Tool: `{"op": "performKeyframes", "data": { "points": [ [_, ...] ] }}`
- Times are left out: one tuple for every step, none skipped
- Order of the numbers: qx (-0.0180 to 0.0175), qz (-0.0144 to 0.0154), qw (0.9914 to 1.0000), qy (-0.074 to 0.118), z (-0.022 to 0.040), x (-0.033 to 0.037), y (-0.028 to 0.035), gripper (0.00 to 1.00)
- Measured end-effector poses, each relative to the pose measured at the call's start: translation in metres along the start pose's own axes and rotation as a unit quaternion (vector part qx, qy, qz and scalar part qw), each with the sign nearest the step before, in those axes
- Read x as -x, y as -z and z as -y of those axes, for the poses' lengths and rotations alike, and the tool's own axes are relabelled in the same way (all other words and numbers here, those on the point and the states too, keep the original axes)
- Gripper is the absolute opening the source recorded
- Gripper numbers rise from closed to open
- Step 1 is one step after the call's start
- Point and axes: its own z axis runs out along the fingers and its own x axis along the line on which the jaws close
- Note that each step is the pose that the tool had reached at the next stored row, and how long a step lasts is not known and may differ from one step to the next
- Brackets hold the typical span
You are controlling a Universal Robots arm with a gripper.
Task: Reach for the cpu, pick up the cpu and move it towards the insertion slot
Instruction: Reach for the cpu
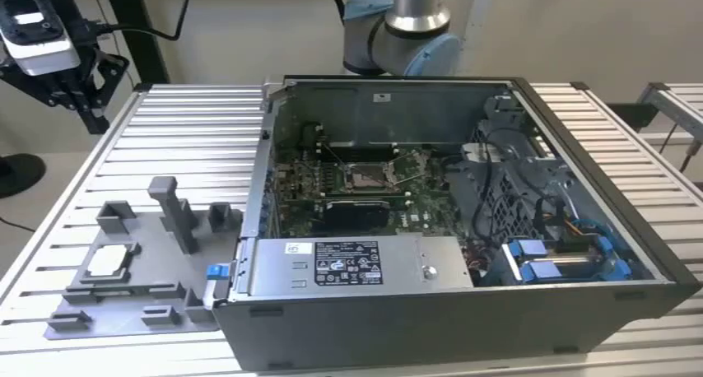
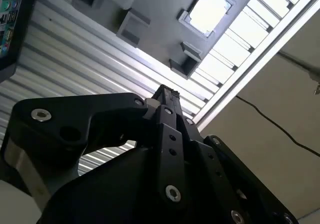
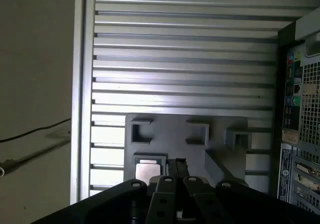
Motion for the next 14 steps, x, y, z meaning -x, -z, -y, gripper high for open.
{"op": "performKeyframes", "data": {
  "points": [
    [0.0, 0.0, 1.0, 0.0, 0.0, 0.0, 0.0, 0.0],
    [0.0, -0.0001, 1.0, 0.0, 0.0, 0.0, 0.0001, 0.0],
    [0.0, -0.0001, 1.0, 0.0, 0.0002, -0.0004, 0.0001, 0.0],
    [0.0, 0.0, 1.0, 0.0, 0.001, -0.0012, 0.0001, 0.0],
    [0.0, 0.0, 1.0, 0.0, 0.0021, -0.0026, 0.0001, 0.0],
    [0.0, 0.0, 1.0, 0.0, 0.0035, -0.0041, 0.0001, 0.0],
    [0.0, -0.0001, 1.0, 0.0, 0.0055, -0.0056, 0.0001, 0.0],
    [0.0, 0.0, 1.0, 0.0, 0.0079, -0.0068, 0.0001, 0.0],
    [0.0, 0.0, 1.0, 0.0, 0.0107, -0.008, 0.0001, 0.0],
    [0.0, 0.0, 1.0, 0.0, 0.0135, -0.0091, 0.0001, 0.0],
    [0.0, 0.0, 1.0, 0.0, 0.0163, -0.0103, 0.0, 0.0],
    [0.0, 0.0, 1.0, 0.0, 0.0189, -0.0116, -0.0001, 0.0],
    [0.0, 0.0, 1.0, 0.0, 0.0212, -0.0131, -0.0003, 0.0],
    [0.0, 0.0, 1.0, 0.0, 0.0232, -0.0146, -0.0004, 0.0]
  ]
}}
